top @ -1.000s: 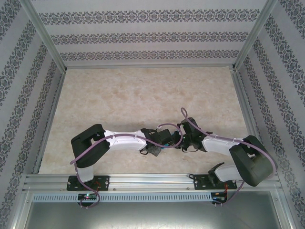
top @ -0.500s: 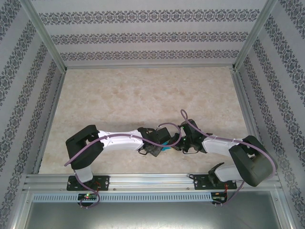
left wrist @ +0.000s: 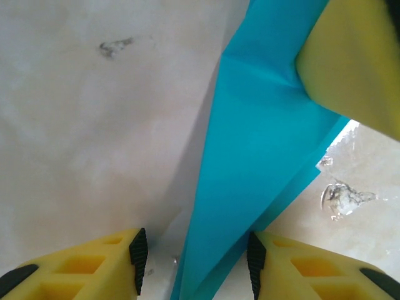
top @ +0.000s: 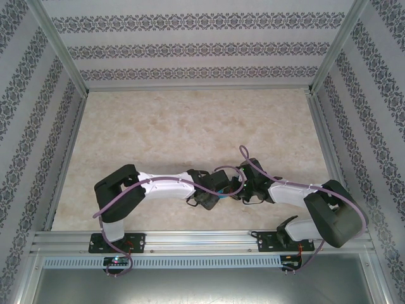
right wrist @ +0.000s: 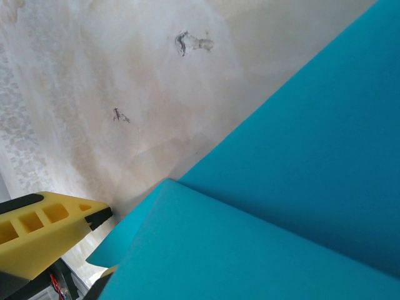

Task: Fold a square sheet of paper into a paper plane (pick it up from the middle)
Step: Fold the wing for the fifth time at the center of the table.

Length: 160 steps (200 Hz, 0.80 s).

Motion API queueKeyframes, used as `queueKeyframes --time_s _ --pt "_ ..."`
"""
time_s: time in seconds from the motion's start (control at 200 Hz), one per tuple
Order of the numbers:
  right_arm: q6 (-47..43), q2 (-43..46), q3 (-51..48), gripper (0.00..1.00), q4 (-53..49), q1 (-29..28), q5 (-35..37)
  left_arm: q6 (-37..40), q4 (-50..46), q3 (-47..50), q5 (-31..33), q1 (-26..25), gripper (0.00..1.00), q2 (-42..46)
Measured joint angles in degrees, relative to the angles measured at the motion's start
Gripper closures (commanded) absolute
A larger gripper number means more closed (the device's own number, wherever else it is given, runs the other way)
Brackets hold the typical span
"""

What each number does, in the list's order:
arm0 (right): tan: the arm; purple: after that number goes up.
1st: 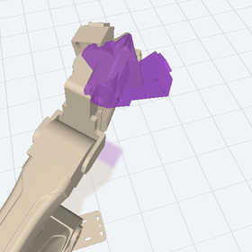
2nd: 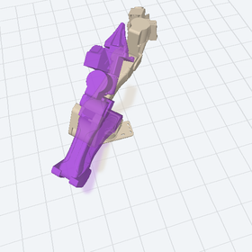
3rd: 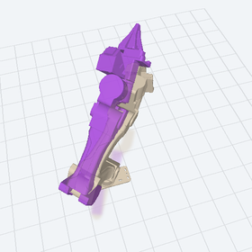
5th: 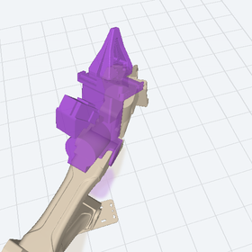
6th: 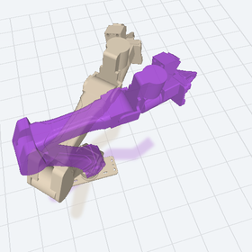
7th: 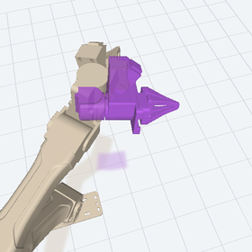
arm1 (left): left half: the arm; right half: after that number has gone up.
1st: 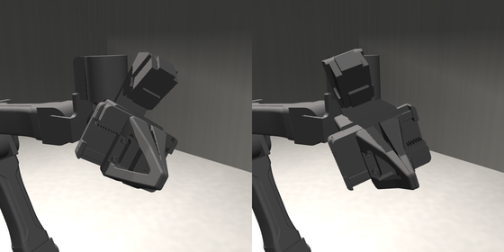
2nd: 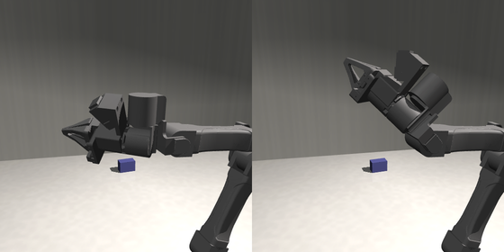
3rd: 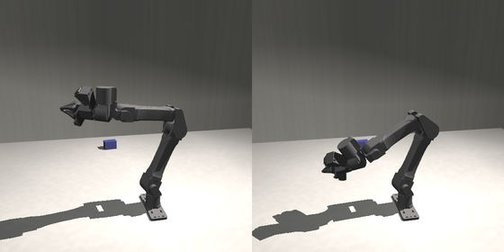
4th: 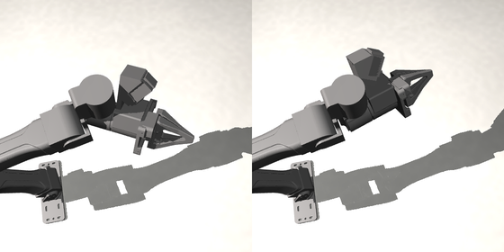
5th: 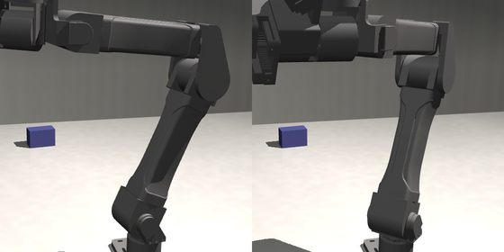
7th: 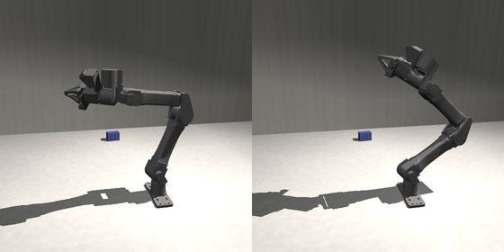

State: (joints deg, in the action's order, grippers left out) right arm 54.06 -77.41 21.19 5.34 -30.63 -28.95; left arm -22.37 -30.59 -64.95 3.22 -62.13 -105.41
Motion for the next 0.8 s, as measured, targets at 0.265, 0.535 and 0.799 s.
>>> queueKeyframes --time_s 0.265,0.535,0.799 --pt "0.0 0.8 -0.3 1.00 -0.4 0.0 0.1 0.0 -1.7 -1.8 0.6 0.0 0.54 -1.3" --pt "0.0 2.3 -0.3 1.00 -0.4 0.0 0.0 -1.4 -2.6 -2.9 0.1 -0.1 0.61 -2.0" --pt "0.2 4.7 -0.3 1.00 -1.2 0.0 0.0 -2.1 -2.6 -2.9 0.0 -0.1 0.63 -2.1"
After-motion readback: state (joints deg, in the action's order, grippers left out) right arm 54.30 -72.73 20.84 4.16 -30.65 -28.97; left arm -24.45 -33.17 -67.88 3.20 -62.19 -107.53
